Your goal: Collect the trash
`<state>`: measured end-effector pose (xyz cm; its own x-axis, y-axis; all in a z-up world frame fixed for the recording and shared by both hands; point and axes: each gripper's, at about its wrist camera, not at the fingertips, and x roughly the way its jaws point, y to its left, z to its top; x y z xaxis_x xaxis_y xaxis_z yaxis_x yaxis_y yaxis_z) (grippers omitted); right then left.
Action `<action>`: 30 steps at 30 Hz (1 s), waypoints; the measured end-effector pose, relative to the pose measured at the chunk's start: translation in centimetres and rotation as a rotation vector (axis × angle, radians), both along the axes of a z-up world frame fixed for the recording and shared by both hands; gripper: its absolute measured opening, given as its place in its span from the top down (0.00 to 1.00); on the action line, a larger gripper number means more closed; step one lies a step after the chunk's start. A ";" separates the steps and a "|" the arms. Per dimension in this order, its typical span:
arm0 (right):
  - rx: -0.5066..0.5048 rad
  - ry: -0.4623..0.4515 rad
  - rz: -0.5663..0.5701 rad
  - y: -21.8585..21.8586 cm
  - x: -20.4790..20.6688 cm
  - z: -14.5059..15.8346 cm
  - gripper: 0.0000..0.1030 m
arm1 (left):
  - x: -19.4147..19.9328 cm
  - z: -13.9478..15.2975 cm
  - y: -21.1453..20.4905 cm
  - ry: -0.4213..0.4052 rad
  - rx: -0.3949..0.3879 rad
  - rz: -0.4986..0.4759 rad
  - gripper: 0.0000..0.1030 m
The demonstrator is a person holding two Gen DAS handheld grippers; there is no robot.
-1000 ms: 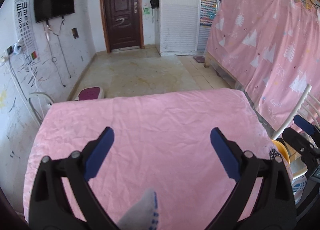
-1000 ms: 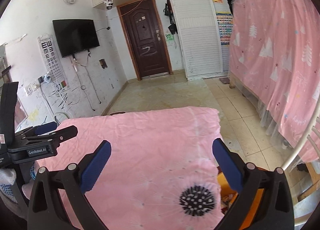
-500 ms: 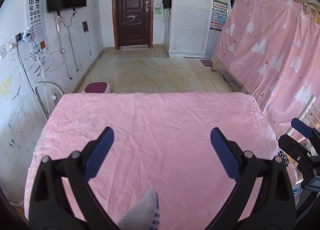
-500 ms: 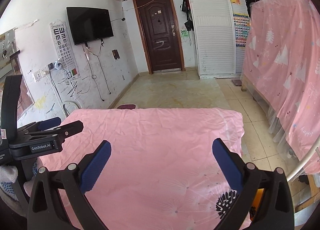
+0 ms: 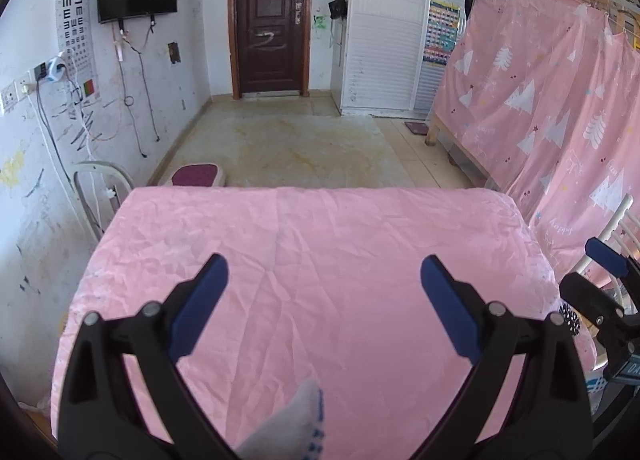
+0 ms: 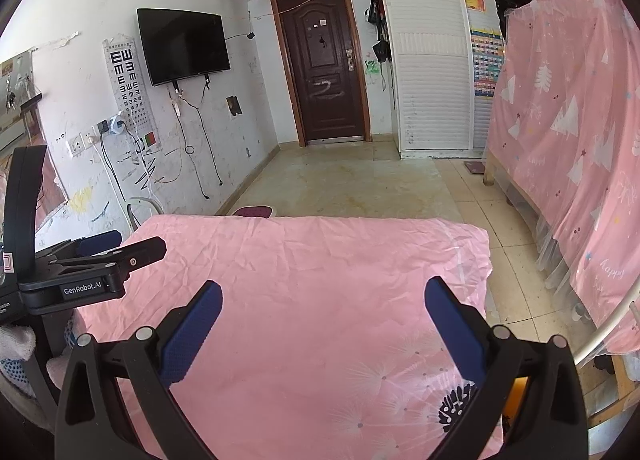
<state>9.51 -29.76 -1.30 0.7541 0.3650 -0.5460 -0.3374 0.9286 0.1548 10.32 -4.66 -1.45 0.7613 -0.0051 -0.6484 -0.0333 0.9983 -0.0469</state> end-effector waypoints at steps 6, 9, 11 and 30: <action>-0.001 -0.001 0.002 0.1 0.0 0.1 0.11 | 0.0 0.0 0.2 -0.001 0.001 0.002 0.10; -0.003 -0.002 0.002 0.2 0.0 0.2 0.11 | 0.0 0.0 0.3 -0.002 0.000 0.003 0.10; -0.003 -0.002 0.001 0.2 0.0 0.2 0.11 | 0.0 0.0 0.3 -0.002 0.001 0.002 0.10; -0.012 -0.003 0.005 0.2 0.0 0.2 0.11 | -0.1 0.2 0.3 -0.003 -0.001 0.006 0.10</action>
<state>9.53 -29.51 -1.09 0.7540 0.3620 -0.5482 -0.3421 0.9288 0.1428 10.19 -4.39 -1.23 0.7631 -0.0012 -0.6463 -0.0389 0.9981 -0.0478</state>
